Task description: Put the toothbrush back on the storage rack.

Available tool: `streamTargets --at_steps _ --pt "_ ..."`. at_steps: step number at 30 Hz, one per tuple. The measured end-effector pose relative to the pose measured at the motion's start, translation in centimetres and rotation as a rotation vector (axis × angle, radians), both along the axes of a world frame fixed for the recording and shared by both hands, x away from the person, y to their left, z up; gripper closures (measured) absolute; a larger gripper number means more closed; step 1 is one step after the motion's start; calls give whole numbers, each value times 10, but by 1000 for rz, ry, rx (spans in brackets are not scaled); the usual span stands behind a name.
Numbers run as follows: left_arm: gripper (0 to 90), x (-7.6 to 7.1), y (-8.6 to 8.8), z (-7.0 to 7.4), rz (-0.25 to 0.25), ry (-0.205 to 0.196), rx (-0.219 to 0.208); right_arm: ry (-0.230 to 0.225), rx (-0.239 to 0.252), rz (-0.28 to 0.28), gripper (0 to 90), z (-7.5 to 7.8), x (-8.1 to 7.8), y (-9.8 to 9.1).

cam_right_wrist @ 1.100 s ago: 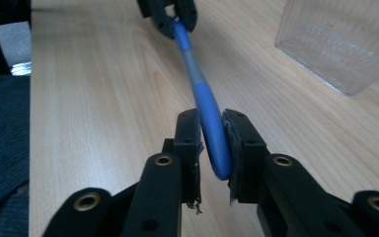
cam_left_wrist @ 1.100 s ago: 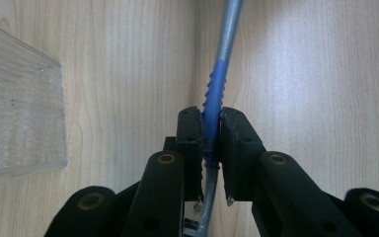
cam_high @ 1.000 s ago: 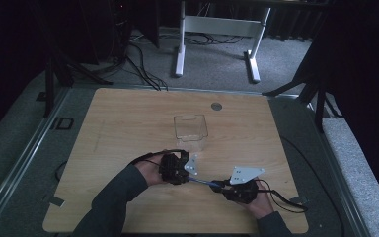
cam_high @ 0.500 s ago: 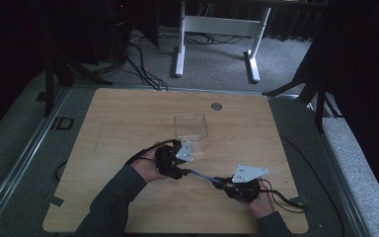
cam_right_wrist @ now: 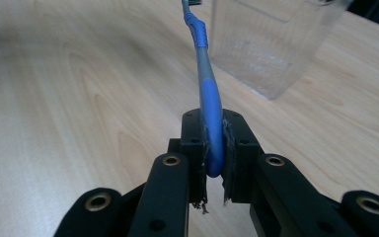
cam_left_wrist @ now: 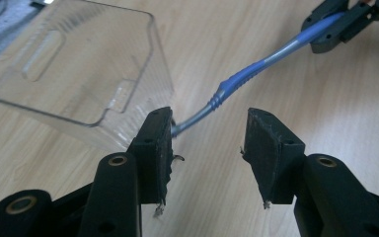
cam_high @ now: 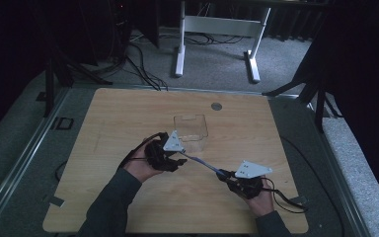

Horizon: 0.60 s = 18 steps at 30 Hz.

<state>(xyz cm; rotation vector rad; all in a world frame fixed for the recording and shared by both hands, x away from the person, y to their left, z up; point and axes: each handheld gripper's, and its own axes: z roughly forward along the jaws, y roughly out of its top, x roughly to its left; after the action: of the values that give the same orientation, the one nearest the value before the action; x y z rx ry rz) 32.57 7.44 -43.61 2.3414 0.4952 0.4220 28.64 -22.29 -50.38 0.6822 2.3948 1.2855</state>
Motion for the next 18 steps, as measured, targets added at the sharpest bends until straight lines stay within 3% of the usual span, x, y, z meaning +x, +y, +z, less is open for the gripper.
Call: streamTargets --at_steps 1,10,18 --pt "535 1 2 1 22 0 -21 -10 6 -20 815 1 0 -1" --pt "535 7 6 2 95 11 -79 -44 30 -79 815 9 7 -7" --pt "534 13 7 -5 131 46 -90 -65 59 -106 814 15 11 -12"
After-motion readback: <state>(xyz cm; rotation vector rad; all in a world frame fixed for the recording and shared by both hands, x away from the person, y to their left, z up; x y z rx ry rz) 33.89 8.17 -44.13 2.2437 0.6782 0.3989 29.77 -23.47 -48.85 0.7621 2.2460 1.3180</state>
